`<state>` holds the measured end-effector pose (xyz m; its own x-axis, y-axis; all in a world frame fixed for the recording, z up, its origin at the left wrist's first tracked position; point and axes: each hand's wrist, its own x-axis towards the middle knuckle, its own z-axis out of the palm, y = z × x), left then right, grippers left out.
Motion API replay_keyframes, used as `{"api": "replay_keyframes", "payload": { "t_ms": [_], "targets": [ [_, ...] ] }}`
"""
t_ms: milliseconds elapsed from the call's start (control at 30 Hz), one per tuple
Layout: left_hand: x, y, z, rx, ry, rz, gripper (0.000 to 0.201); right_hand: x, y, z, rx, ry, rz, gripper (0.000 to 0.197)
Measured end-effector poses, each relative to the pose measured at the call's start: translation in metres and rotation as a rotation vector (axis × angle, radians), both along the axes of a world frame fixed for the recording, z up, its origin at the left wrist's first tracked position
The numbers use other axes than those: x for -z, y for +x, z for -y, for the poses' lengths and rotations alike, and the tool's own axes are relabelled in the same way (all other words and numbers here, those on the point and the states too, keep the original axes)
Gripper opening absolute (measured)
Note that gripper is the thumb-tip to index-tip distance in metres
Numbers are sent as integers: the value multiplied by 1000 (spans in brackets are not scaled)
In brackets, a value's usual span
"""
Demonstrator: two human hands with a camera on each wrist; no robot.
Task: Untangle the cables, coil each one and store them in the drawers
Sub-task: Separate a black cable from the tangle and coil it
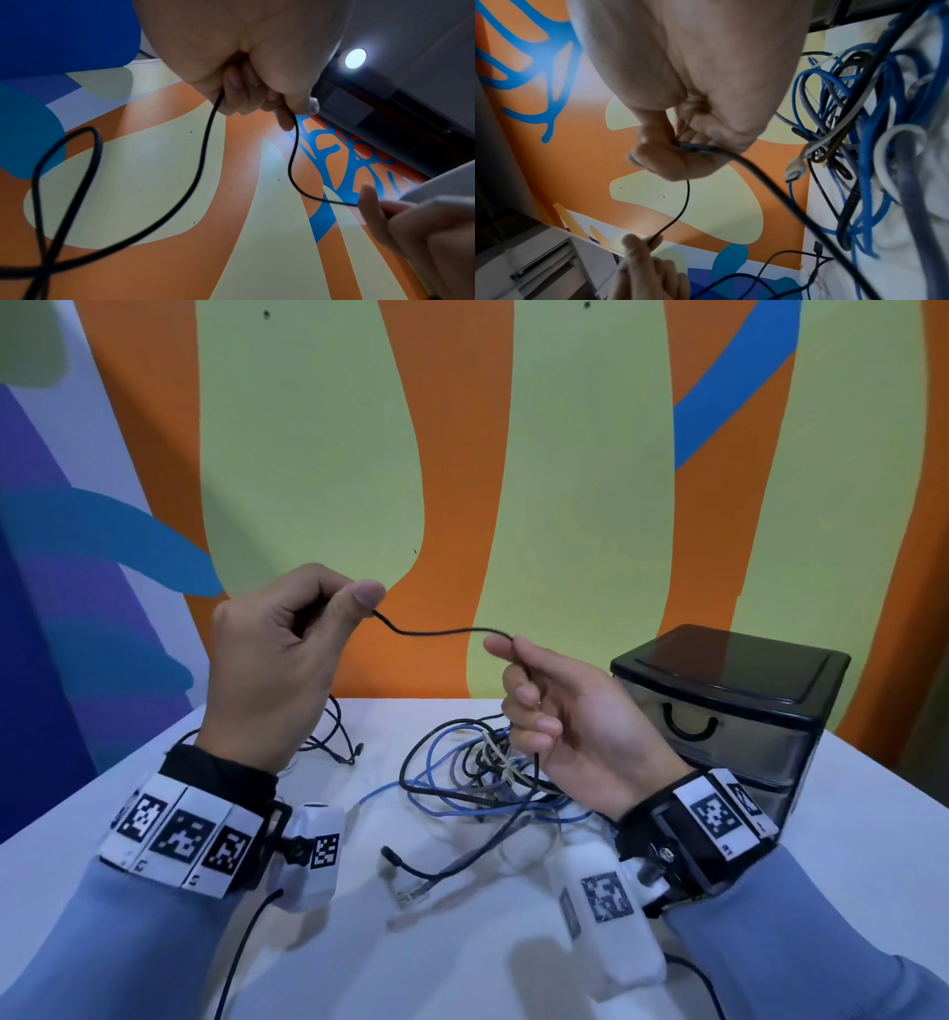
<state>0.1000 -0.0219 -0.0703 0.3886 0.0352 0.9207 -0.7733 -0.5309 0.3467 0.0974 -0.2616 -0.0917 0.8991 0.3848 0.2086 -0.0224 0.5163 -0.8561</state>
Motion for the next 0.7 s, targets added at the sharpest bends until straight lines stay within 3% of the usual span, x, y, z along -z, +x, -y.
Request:
{"api": "replay_keyframes", "payload": {
  "t_ms": [100, 267, 367, 467, 567, 633, 700],
  "targets": [
    [7, 8, 1, -20, 122, -102, 27, -3, -1, 1, 47, 146, 62, 32],
    [19, -1, 26, 188, 488, -604, 20, 1, 5, -1, 136, 328, 146, 37],
    [22, -8, 39, 327, 559, -722, 30, 9, 14, -5, 301, 250, 199, 32],
    [18, -14, 40, 367, 538, -713, 30, 18, 14, -16, 464, -124, 352, 29],
    [10, -21, 38, 425, 373, -610, 22, 23, 9, -20, 450, -426, 422, 35],
    [4, -19, 30, 416, 192, -495, 18, 23, 8, -21, 354, -512, 394, 34],
    [1, -12, 20, 413, 18, -409, 20, 21, 7, -19, 230, -472, 329, 33]
  ]
}}
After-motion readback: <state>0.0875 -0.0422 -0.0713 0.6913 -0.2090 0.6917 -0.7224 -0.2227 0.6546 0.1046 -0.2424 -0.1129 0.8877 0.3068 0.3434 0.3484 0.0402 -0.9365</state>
